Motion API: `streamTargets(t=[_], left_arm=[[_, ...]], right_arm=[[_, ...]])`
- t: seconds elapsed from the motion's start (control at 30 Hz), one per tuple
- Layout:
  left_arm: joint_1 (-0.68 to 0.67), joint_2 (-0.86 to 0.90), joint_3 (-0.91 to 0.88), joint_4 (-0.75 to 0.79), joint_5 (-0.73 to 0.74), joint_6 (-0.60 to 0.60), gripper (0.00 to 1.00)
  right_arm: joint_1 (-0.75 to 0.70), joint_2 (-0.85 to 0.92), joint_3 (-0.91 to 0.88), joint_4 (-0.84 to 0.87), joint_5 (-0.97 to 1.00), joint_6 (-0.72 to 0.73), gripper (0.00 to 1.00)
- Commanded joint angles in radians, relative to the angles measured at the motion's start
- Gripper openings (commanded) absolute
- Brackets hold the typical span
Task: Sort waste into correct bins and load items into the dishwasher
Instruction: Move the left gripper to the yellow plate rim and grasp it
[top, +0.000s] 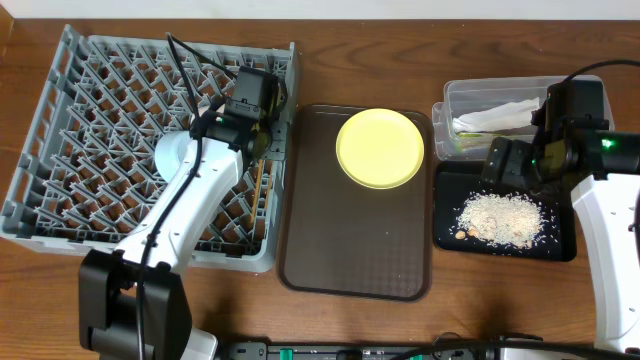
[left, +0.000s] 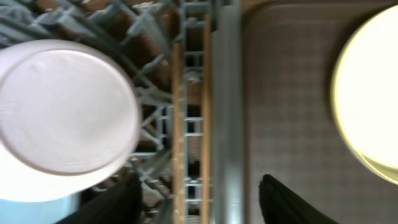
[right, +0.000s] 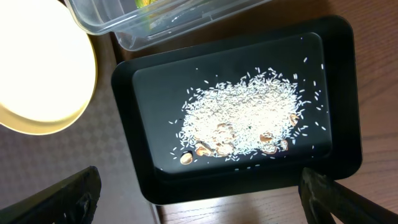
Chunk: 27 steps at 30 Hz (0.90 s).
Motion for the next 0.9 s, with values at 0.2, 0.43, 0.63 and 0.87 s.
streamTargets(t=[0.2, 0.43, 0.63, 0.87], left_arm=[[-0.217, -0.015, 0.009, 0.173, 0.208, 0.126, 0.67], [-0.378, 0.135, 0.009, 0.257, 0.208, 0.323, 0.68], [-0.433, 0.274, 0.009, 0.302, 0.208, 0.373, 0.72], [-0.435, 0.369, 0.009, 0.333, 0.209, 0.369, 0.73]], right_arm=[[0.000, -0.008, 0.018, 0.006, -0.005, 0.003, 0.99], [0.000, -0.008, 0.018, 0.005, -0.005, 0.002, 0.99], [0.000, -0.008, 0.018, 0.005, -0.005, 0.002, 0.99], [0.000, -0.008, 0.018, 0.000, -0.005, 0.002, 0.99]])
